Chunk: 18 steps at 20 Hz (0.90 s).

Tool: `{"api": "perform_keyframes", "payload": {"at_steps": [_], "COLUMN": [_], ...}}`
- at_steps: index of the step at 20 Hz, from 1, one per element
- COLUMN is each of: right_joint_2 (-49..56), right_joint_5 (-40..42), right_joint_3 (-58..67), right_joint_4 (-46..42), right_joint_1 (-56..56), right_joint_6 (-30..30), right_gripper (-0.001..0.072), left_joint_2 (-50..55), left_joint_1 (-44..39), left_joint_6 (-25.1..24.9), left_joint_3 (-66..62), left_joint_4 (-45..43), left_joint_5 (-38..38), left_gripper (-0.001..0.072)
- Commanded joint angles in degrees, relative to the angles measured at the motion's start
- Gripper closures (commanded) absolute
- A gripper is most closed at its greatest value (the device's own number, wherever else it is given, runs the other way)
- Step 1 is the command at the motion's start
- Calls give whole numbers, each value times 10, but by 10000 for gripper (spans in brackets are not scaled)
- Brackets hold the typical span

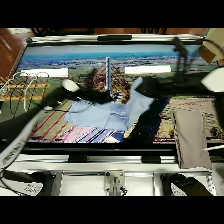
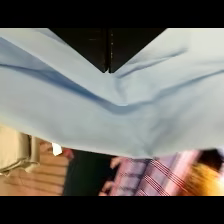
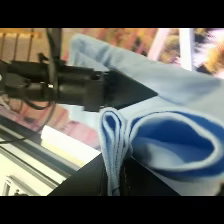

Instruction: Fold the shirts.

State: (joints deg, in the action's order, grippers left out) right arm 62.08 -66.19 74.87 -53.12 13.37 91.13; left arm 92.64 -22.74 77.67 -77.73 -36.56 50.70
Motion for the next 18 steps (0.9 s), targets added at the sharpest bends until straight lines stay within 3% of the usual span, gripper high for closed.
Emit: {"api": "perform_keyframes", "payload": {"at_steps": [1,3,6,11,12,14,16,18], "right_joint_2": [72,121,206,345,364,386,377,350], "right_joint_5": [180,257,299,387,393,378,333,256], "right_joint_3": [1,3,38,77,78,78,78,78], "right_joint_4": [66,143,198,279,315,407,419,364], "right_joint_1": [108,160,225,294,301,304,285,241], "right_joint_6": [-29,-67,-93,-91,-92,-121,-173,-174], "right_gripper": [636,636,635,632,587,155,152,163], "left_joint_2": [-103,-162,-222,-245,-245,-245,-244,-242], "left_joint_1": [130,226,360,434,429,412,392,377], "left_joint_6": [38,60,60,51,49,49,42,38], "left_joint_3": [0,0,0,1,3,10,17,23], "left_joint_4": [-165,-236,-248,-248,-247,-248,-248,-248], "left_joint_5": [94,140,198,255,256,247,233,228], "left_gripper": [675,674,673,673,673,672,673,673]}}
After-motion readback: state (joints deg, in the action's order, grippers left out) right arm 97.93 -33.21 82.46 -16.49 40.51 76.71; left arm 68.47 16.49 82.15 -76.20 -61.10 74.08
